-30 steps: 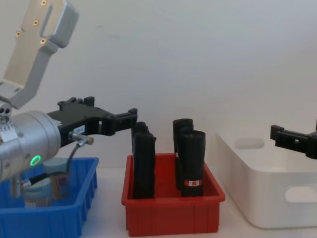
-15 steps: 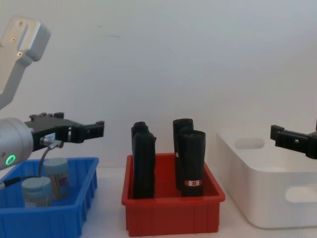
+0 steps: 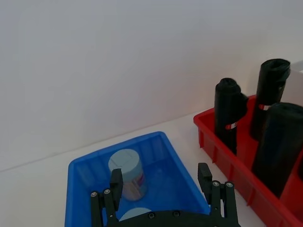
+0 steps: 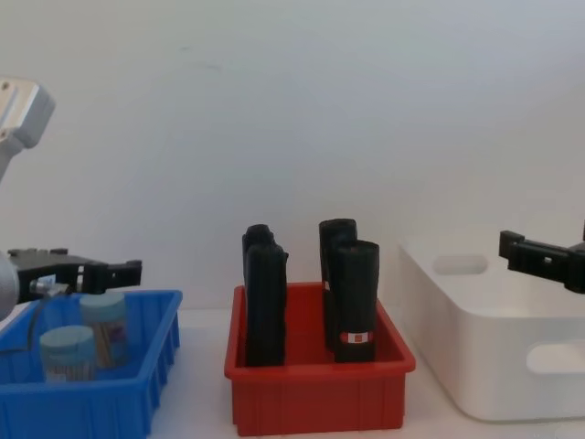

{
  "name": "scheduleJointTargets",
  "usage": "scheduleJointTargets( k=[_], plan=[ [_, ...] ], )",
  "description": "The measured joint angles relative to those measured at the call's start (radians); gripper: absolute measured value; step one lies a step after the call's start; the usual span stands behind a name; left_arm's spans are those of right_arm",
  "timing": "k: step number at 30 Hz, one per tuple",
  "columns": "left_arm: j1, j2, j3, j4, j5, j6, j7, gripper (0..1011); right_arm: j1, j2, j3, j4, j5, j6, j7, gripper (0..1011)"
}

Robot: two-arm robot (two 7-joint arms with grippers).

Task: Pick the cotton swabs from the blue box and place them into the white box.

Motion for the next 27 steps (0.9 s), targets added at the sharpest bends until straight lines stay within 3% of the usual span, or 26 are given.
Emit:
scheduleJointTargets(
  k=[11,27],
  plan=[
    [-0.014,0.001,-0.019,0.06,-0.018,0.049,0.017,1004,0.0,0.0,0.0,0.0,0.0,0.0,0.0,1002],
    [-0.039,-0.01,-0.03,0.133,-0.032,0.069,0.006,1004,0.0,0.0,0.0,0.0,0.0,0.0,0.0,1002]
  ],
)
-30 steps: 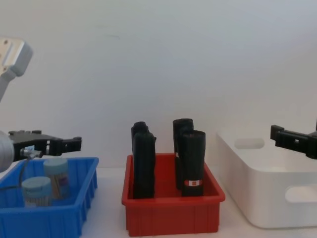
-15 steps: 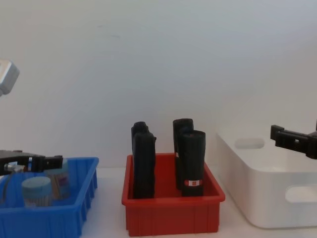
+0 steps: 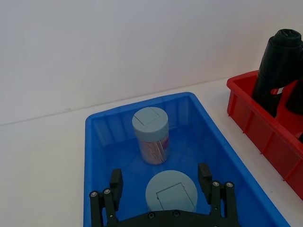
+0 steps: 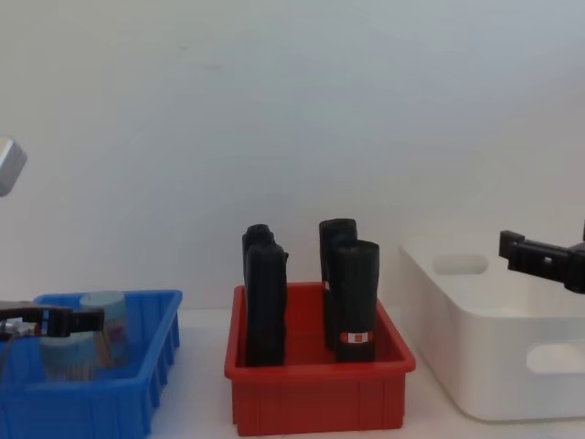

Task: Pick the cotton swabs from the blue box and place them into the white box.

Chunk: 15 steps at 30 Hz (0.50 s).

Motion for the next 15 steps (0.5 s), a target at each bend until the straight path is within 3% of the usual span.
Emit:
scheduleJointTargets(
  k=[15],
  plan=[
    [-0.023,-0.014,-0.001,0.052,-0.009,0.002,-0.034,1004,0.0,0.0,0.0,0.0,0.0,0.0,0.0,1001]
  ],
)
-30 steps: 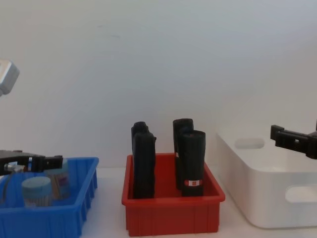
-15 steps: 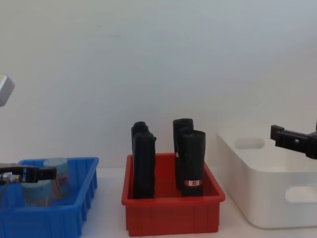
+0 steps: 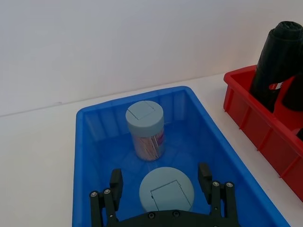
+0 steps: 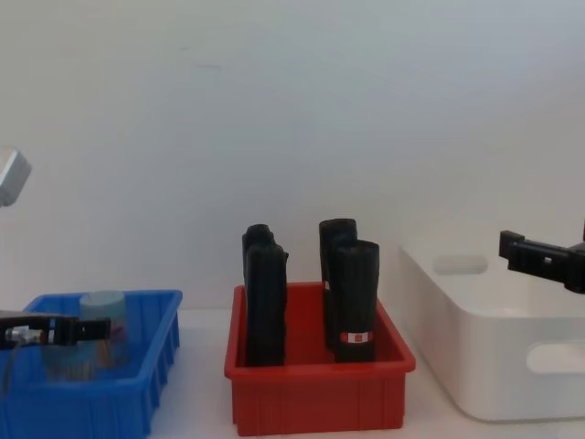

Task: Pick the cotton swabs from the blue box and place them into the white box.

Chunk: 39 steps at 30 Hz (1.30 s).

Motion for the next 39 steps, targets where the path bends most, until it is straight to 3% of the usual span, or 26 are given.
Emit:
scheduleJointTargets(
  k=[8,20,30,39],
  plan=[
    [-0.004,-0.004,-0.001,0.011,-0.001,0.014,-0.008,981,0.0,0.0,0.0,0.0,0.0,0.0,0.0,1001],
    [-0.003,-0.005,-0.003,0.006,0.0,0.038,-0.013,672,0.0,0.0,0.0,0.0,0.0,0.0,0.0,1001],
    [0.006,0.003,-0.008,-0.049,0.019,0.044,-0.018,670,0.0,0.0,0.0,0.0,0.0,0.0,0.0,1001],
    [0.011,0.021,-0.018,-0.152,0.049,0.066,-0.05,670,0.0,0.0,0.0,0.0,0.0,0.0,0.0,1001]
  ],
)
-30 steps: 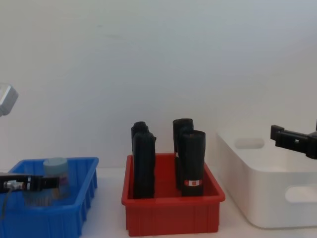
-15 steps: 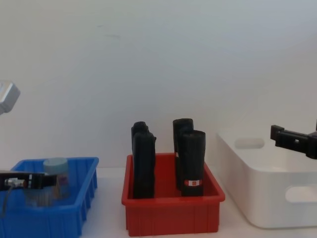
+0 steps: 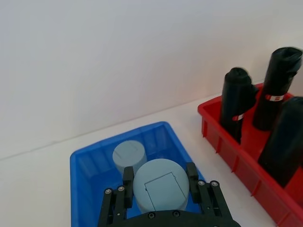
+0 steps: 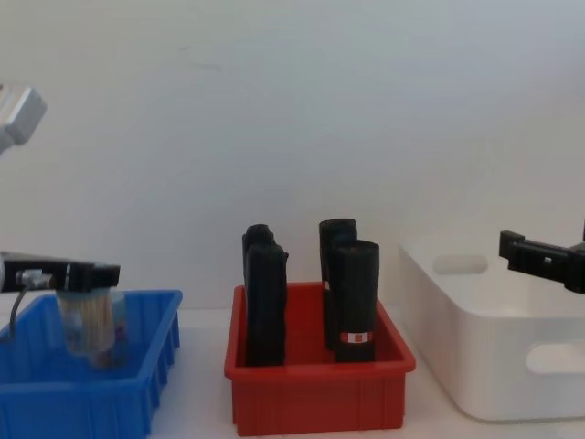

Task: Pick the cotton swabs from the blue box and place them into the white box.

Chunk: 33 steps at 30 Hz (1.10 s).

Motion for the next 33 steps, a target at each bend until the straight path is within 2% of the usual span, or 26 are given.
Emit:
scheduleJointTargets(
  k=[11,20,33],
  plan=[
    [-0.01,0.022,-0.013,-0.113,0.013,0.06,-0.09,670,0.0,0.0,0.0,0.0,0.0,0.0,0.0,1001],
    [-0.03,0.043,-0.02,-0.176,0.015,0.107,-0.225,670,0.0,0.0,0.0,0.0,0.0,0.0,0.0,1001],
    [-0.065,0.058,-0.019,-0.207,0.014,0.136,-0.409,670,0.0,0.0,0.0,0.0,0.0,0.0,0.0,1002]
  ],
)
